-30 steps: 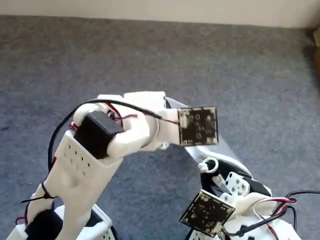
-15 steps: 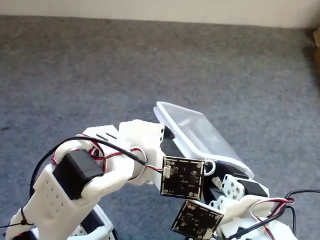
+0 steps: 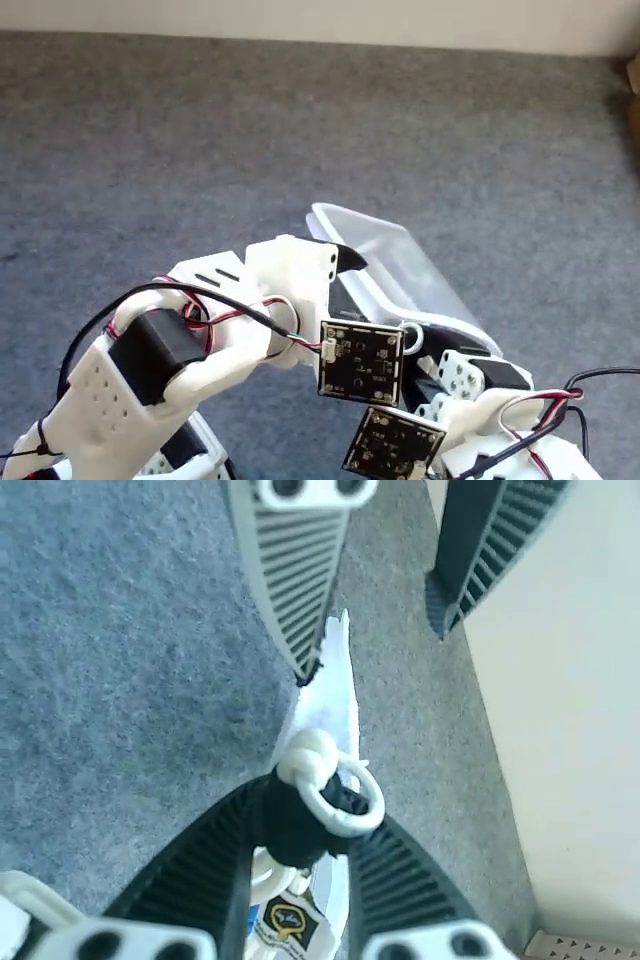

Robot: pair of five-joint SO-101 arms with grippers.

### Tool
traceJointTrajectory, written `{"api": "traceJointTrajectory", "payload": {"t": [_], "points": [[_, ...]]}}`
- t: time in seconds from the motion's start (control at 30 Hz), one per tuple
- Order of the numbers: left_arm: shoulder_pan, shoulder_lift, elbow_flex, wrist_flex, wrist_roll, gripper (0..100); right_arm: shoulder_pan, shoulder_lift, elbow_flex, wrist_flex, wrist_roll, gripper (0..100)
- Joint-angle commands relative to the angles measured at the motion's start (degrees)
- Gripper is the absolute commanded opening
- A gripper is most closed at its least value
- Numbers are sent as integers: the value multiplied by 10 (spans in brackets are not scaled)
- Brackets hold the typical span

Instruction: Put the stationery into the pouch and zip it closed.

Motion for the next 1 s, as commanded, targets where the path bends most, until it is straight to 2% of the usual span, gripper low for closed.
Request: {"api": "traceJointTrajectory", "payload": {"t": [0.0, 0.13, 0.27, 0.43, 0.73, 0.97], "points": [[5, 4, 11, 2, -5, 214, -5, 3, -31, -35, -22, 5], [-21, 4, -5, -3, -3, 213, -5, 3, -31, -34, -22, 5], [-36, 4, -44, -3, 42, 216, -5, 3, -31, -33, -22, 5], [-65, 4, -89, -1, 62, 216, -5, 3, -31, -33, -21, 5], [-60, 9, -87, 3, 60, 218, -3, 0, -32, -34, -22, 5], [-22, 5, -49, 25, -3, 218, -4, 1, -32, -37, -21, 5]]}}
